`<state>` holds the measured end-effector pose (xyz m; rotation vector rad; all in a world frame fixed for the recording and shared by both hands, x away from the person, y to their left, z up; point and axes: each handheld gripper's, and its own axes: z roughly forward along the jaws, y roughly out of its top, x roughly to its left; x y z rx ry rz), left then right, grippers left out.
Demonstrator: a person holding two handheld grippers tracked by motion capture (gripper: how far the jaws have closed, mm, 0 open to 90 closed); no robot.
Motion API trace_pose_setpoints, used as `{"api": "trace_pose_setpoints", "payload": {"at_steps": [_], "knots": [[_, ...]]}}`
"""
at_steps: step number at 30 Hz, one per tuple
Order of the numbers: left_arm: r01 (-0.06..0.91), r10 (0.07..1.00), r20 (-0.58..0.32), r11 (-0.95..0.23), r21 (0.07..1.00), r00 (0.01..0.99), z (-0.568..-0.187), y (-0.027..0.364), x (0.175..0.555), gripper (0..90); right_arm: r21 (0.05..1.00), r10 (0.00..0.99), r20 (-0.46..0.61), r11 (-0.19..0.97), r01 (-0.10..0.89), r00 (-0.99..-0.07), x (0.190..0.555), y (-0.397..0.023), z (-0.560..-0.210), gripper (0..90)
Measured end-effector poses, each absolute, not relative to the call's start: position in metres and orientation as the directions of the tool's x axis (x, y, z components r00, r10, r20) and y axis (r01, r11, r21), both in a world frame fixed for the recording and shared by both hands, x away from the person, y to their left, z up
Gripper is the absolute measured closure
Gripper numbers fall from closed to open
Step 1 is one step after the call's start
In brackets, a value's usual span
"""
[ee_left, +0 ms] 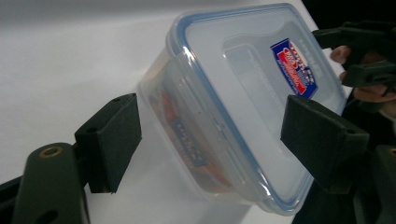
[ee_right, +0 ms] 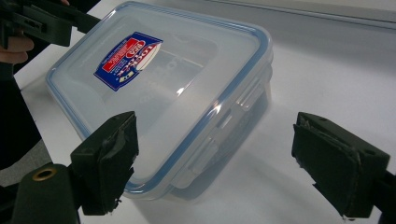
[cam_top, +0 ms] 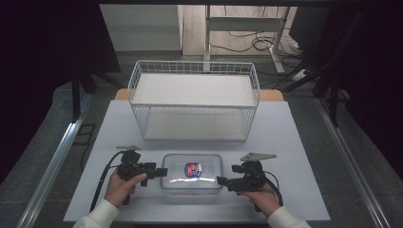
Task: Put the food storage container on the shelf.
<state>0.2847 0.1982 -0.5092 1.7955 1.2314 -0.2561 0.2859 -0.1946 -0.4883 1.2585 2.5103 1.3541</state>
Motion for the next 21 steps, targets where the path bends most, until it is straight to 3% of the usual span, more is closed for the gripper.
{"api": "trace_pose_setpoints", "payload": {"at_steps": [6,19,21], "knots": [[0.846,0.583,-0.659,-0.098,0.524,0.475,-0.516,0.19,0.289,23.3,0.705,0.665,0.338,0.29,0.647,-0.666,0.288,-0.193,-0.489,12.6],[0.876,0.553,-0.713,-0.07,0.477,0.432,-0.522,0.188,0.293,29.6,0.637,0.637,0.475,0.227,0.736,-0.607,0.303,-0.19,-0.496,12.0],[0.884,0.544,-0.73,-0.046,0.466,0.413,-0.523,0.191,0.293,33.8,0.604,0.642,0.511,0.205,0.77,-0.572,0.306,-0.189,-0.499,11.6]]}}
